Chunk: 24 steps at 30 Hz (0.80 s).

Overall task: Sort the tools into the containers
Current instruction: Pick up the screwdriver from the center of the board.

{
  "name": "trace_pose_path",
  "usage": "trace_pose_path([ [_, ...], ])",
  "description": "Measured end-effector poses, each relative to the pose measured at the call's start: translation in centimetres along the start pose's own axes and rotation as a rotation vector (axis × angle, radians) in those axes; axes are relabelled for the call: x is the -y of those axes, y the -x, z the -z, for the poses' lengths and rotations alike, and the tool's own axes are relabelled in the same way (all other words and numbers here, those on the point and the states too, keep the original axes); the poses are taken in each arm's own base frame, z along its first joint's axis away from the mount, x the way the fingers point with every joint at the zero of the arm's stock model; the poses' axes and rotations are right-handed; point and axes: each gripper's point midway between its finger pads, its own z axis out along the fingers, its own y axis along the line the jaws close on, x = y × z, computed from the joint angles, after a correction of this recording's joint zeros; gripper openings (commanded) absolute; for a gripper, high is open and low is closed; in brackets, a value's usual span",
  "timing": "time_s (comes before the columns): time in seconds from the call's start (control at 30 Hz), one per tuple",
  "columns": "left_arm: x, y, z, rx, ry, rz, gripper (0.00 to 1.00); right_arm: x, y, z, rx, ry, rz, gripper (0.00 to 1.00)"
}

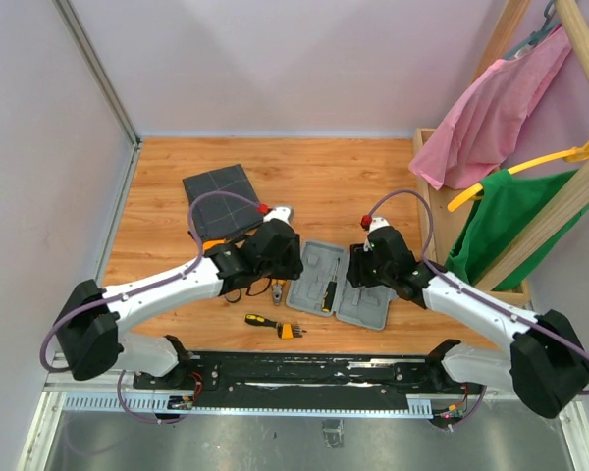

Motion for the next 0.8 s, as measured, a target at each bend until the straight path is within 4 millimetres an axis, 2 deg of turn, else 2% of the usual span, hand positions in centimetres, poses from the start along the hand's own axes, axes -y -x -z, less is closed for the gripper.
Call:
trace_pose_path([
  [0.07, -1.8, 0.6, 0.6, 0.023, 0.041, 0.023, 0.48, -0.3, 0.8, 0.8, 0.034, 0.015, 0.01, 0.47],
  [0.17, -4.8, 0.4, 1.5, 0.04, 0.12, 0.051, 0.51, -0.5, 1.7, 1.9, 0.078, 0.031, 0.021, 0.48],
  [0.3, -7.1, -1.4, 2.8, 0.03, 0.184, 0.095, 0.55, -0.6, 2.0, 2.6, 0.096, 0.038, 0.02, 0.48],
  [0.4, -8.9, -3.7, 3.7, 0.015, 0.21, 0.166, 0.59, -0.4, 1.6, 2.7, 0.096, 0.039, 0.017, 0.48],
  [0.5, -10.5, -6.5, 4.4, -0.015, 0.234, 0.243, 0.79, -0.1, 0.8, 2.7, 0.083, 0.033, 0.013, 0.48],
  [0.63, -11.6, -9.5, 4.9, -0.058, 0.245, 0.35, 0.91, 0.2, 0.0, 2.7, 0.065, 0.026, 0.009, 0.48],
  [0.8, -10.5, -12.2, 5.2, -0.107, 0.238, 0.434, 0.93, 0.1, 0.0, 2.7, 0.064, 0.027, 0.005, 0.48],
])
